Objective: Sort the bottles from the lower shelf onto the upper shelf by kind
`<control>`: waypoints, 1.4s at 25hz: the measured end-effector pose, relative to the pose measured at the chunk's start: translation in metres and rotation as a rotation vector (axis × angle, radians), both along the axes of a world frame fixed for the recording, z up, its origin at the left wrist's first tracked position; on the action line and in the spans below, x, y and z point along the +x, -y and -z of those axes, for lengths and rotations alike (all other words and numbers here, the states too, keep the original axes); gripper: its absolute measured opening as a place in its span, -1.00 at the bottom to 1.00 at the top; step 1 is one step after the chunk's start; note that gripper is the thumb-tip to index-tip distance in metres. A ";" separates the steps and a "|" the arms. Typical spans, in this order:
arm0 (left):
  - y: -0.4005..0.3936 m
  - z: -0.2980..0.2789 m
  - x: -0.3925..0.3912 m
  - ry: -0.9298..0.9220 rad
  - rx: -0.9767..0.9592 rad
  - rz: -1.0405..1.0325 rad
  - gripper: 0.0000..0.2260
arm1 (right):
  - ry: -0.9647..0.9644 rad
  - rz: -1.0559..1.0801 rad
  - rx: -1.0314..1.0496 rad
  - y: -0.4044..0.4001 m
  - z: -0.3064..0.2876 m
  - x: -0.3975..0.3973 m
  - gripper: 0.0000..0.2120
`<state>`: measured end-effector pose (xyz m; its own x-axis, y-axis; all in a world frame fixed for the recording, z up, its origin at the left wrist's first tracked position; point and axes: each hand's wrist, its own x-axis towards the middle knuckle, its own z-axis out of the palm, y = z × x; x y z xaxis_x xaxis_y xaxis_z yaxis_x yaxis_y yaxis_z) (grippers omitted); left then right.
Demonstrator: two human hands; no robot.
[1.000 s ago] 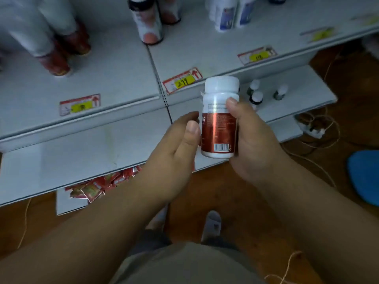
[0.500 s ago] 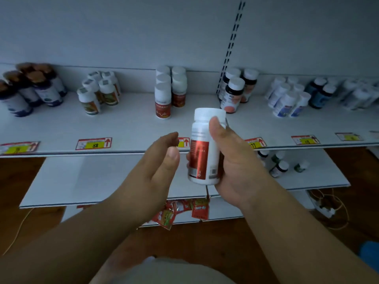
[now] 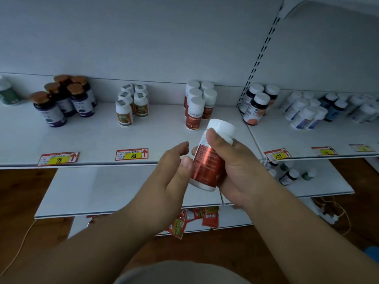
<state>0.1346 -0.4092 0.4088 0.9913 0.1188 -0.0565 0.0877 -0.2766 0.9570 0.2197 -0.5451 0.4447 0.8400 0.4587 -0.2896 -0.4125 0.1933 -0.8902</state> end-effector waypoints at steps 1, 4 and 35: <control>0.001 0.002 0.002 -0.003 0.002 0.010 -0.20 | -0.010 0.012 -0.033 0.001 0.002 0.002 -0.35; 0.006 0.004 0.011 -0.043 0.032 0.016 -0.18 | -0.094 0.052 -0.030 0.008 0.007 0.010 -0.39; 0.015 0.065 0.173 -0.031 0.956 -0.117 -0.33 | 0.393 -0.020 -0.624 0.015 0.080 0.219 -0.54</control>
<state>0.3079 -0.4242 0.3440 0.9699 0.2267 0.0895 0.1861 -0.9260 0.3284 0.4383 -0.5603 0.3644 0.9288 0.3234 -0.1808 -0.0384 -0.4013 -0.9151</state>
